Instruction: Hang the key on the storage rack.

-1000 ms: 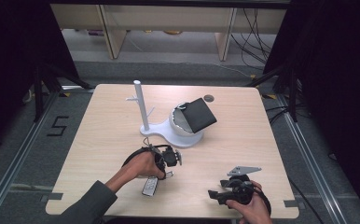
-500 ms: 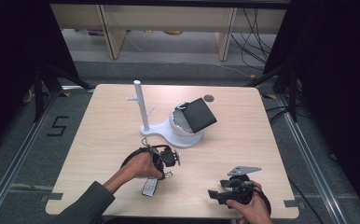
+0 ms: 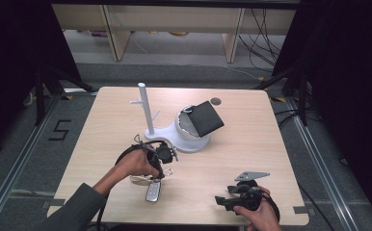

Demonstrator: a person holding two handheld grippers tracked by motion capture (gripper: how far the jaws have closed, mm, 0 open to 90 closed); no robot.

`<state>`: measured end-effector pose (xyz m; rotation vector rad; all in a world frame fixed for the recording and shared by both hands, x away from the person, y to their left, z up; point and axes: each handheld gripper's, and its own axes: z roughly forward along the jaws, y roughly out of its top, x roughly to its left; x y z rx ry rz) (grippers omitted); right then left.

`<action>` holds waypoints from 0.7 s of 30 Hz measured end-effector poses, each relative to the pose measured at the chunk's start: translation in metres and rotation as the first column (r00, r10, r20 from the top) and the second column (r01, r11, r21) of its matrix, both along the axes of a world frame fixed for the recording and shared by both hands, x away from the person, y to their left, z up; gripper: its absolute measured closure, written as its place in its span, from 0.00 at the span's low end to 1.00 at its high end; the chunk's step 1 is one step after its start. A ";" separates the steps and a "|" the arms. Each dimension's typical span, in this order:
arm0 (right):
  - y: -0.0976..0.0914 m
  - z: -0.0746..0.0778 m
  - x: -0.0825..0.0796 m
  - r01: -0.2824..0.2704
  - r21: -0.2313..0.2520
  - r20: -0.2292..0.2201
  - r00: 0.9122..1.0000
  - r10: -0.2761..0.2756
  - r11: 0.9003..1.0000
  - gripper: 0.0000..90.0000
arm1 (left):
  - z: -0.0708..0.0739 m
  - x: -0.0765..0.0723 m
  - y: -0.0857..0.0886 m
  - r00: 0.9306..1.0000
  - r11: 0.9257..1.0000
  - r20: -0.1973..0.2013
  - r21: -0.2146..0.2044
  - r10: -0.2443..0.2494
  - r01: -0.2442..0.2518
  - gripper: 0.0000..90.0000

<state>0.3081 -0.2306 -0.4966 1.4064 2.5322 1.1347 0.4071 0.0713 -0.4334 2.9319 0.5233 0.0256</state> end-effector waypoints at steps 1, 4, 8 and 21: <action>0.000 0.000 0.000 0.001 0.000 -0.002 1.000 -0.001 1.000 0.33 | 0.005 0.001 0.003 1.000 1.000 0.017 -0.004 0.005 -0.005 0.84; 0.000 0.000 0.000 0.001 0.000 -0.001 1.000 -0.001 1.000 0.33 | 0.019 0.004 0.015 0.999 1.000 0.022 -0.006 0.027 -0.027 0.84; 0.000 -0.001 0.000 0.002 0.000 -0.007 1.000 -0.002 1.000 0.33 | 0.039 0.008 0.031 0.997 0.998 0.042 0.001 0.067 -0.067 0.84; -0.001 -0.002 0.001 0.001 -0.001 -0.014 1.000 -0.001 1.000 0.33 | 0.101 0.025 0.082 0.978 0.983 0.104 -0.010 0.183 -0.183 0.84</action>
